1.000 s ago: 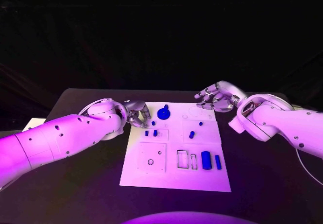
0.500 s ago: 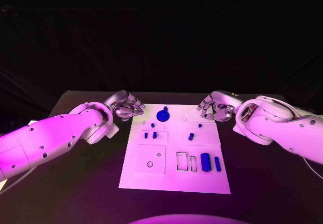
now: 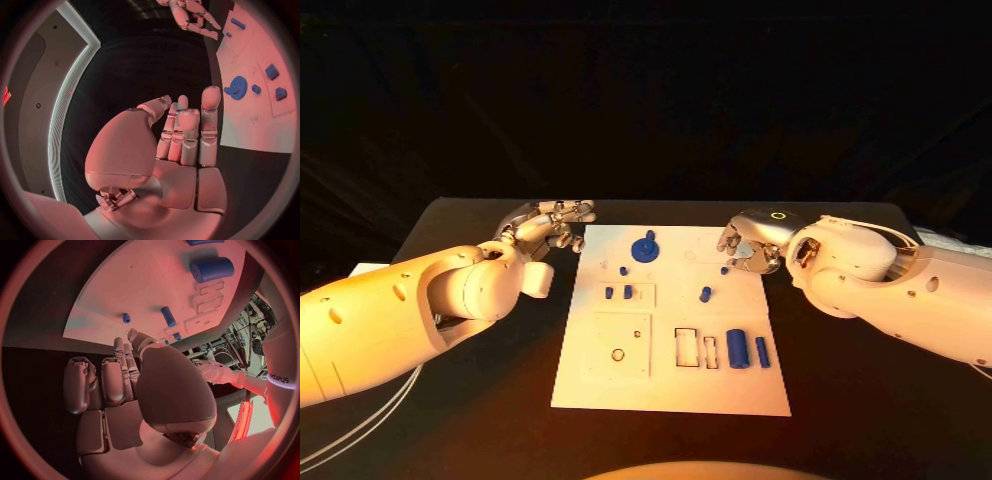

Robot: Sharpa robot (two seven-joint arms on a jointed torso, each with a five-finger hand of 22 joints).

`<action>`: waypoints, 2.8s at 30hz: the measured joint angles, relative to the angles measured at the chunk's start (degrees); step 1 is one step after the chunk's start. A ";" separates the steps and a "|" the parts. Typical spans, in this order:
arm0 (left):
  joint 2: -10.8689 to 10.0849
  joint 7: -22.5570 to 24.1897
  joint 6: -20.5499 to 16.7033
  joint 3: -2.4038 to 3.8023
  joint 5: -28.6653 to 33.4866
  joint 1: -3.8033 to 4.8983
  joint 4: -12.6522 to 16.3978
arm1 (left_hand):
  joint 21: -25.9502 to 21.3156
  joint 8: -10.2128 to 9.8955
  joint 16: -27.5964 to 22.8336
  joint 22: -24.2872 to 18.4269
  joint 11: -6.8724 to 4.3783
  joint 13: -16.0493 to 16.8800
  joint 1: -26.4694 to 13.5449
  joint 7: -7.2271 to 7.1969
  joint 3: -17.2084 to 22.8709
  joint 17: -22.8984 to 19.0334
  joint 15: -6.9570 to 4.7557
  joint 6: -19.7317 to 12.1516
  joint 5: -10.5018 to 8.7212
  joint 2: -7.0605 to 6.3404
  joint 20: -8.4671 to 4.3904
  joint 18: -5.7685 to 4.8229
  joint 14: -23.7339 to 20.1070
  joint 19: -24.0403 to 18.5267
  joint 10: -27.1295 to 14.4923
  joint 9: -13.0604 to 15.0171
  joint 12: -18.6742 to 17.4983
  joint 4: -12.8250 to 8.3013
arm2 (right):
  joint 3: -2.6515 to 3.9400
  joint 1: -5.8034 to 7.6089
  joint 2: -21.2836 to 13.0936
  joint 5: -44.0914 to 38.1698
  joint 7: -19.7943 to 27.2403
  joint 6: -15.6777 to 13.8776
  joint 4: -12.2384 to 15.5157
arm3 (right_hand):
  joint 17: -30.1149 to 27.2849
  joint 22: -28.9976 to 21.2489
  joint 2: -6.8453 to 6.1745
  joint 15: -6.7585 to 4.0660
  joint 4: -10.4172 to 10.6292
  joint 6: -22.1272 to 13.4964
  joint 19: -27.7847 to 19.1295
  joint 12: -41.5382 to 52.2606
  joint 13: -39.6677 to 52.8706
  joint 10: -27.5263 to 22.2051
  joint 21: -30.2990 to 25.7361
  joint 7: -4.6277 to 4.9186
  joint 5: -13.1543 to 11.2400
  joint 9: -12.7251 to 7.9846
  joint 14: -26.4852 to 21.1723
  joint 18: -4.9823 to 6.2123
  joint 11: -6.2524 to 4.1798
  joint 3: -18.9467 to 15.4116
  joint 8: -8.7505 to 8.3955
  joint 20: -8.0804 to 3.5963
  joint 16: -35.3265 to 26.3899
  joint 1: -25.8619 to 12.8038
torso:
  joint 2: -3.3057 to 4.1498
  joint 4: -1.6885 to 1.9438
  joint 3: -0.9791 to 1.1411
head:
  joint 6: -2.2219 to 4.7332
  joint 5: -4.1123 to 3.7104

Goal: Assemble the parts on the task board

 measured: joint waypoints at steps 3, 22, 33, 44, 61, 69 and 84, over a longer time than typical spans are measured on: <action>-0.23 0.75 0.63 -0.02 2.66 -0.04 0.25 | -0.98 0.02 -0.36 -0.55 0.00 0.09 0.00 0.00 -0.17 -0.75 0.10 0.00 0.01 0.00 0.00 0.65 -0.48 -0.20 -0.01 0.00 0.16 -0.17 | 0.00 -0.31 0.53 -1.04 -0.63 0.98 -0.44 | -0.07 0.00 -0.10 0.00 0.15 0.01 0.09 0.00 -0.39 0.00 -0.11 -0.01 -0.29 -0.04 0.00 0.00 0.00 0.15 0.00 -0.09 0.00 -0.62 | 0.01 -0.03 -0.02 | 0.02 -0.06; -0.73 2.41 2.93 -0.04 6.44 -0.07 1.13 | -5.31 0.31 -2.64 -3.02 0.20 0.46 0.62 -0.10 -1.02 -4.34 0.10 -0.12 0.01 0.61 0.08 0.64 -2.31 -1.74 -1.03 -0.07 1.19 -1.02 | 0.04 -1.70 3.47 -3.63 -2.06 6.17 -2.76 | -0.36 0.04 0.27 -0.70 -0.33 0.48 0.08 0.02 -2.04 0.51 -0.23 -0.47 -0.29 -0.02 0.12 0.00 -0.51 1.74 0.00 -0.52 -0.01 -0.98 | 0.06 -0.02 0.09 | -0.24 -0.04; -0.78 2.16 3.19 -0.04 6.13 -0.07 1.18 | -6.10 0.32 -2.87 -3.54 0.01 0.52 0.62 -0.11 -0.86 -5.19 0.10 -0.12 0.01 0.61 -0.11 0.64 -2.32 -1.93 -1.24 -0.07 1.33 -1.18 | 0.23 -1.83 3.99 -4.18 -2.38 6.50 -3.16 | 0.00 0.03 1.82 -1.53 -2.56 3.60 0.59 0.42 -3.35 3.94 -0.23 -0.50 -1.43 0.61 0.11 0.00 -1.07 4.30 0.81 -1.44 -0.02 0.30 | 0.05 0.00 0.12 | -0.39 -0.01; -0.83 2.08 3.21 -0.04 5.69 -0.07 1.19 | -6.43 0.53 -3.27 -3.76 0.02 0.58 0.84 -0.12 -0.81 -5.60 0.11 -0.13 0.01 0.84 -0.11 0.64 -2.75 -1.93 -1.24 -0.12 1.60 -1.55 | 0.32 -2.38 4.44 -6.26 -3.80 5.91 -2.79 | 0.32 0.03 2.83 -1.64 -4.86 4.81 0.90 0.33 -4.07 5.42 0.00 -0.66 -3.20 1.18 0.00 0.00 -1.13 6.58 1.23 -1.75 0.28 0.56 | 0.05 -0.02 0.12 | -0.57 -0.09; -0.86 1.91 3.24 -0.05 5.07 -0.07 1.08 | -6.43 0.53 -3.27 -3.86 0.20 0.62 0.84 -0.21 -0.96 -5.83 0.13 -0.22 0.01 0.84 -0.11 0.64 -2.75 -1.93 -1.43 -0.12 1.60 -1.71 | 0.55 -2.75 2.23 -7.60 -5.26 1.61 0.84 | 0.67 0.02 3.22 -1.84 -5.39 5.20 1.10 0.28 -4.34 6.04 0.44 -0.27 -4.10 1.47 0.21 0.00 -0.93 7.10 1.16 -1.95 0.62 0.47 | -0.02 -0.07 0.12 | -0.38 -0.45; -0.86 1.67 3.25 -0.05 4.72 -0.07 0.97 | -6.43 0.53 -3.26 -3.86 0.00 0.62 0.84 -0.21 -1.12 -5.95 0.14 -0.23 0.01 0.84 -0.11 0.64 -2.74 -1.93 -1.64 -0.17 1.81 -1.87 | 0.73 -2.49 1.40 -7.12 -5.43 0.63 1.78 | 0.67 0.01 3.41 -1.84 -5.40 5.20 1.10 0.28 -4.45 6.17 0.44 -0.27 -4.21 1.42 0.20 0.00 -1.03 7.09 0.88 -1.94 0.62 0.24 | 0.02 -0.04 0.12 | -0.32 -0.47; -0.94 1.34 3.24 -0.06 4.41 -0.08 0.90 | -6.43 0.53 -3.53 -3.95 0.20 0.66 0.84 -0.01 -1.12 -6.09 0.15 -0.45 0.01 0.84 -0.11 0.64 -2.73 -1.93 -1.84 -0.22 1.81 -1.87 | 1.32 -2.02 1.62 -4.97 -5.56 -0.15 8.42 | 0.78 0.00 3.04 -1.84 -5.39 5.38 1.31 0.07 -4.61 6.60 0.67 -0.47 -4.29 1.51 0.20 0.00 -1.22 7.08 0.65 -2.14 0.61 -0.45 | 0.04 -0.02 0.08 | -0.58 0.34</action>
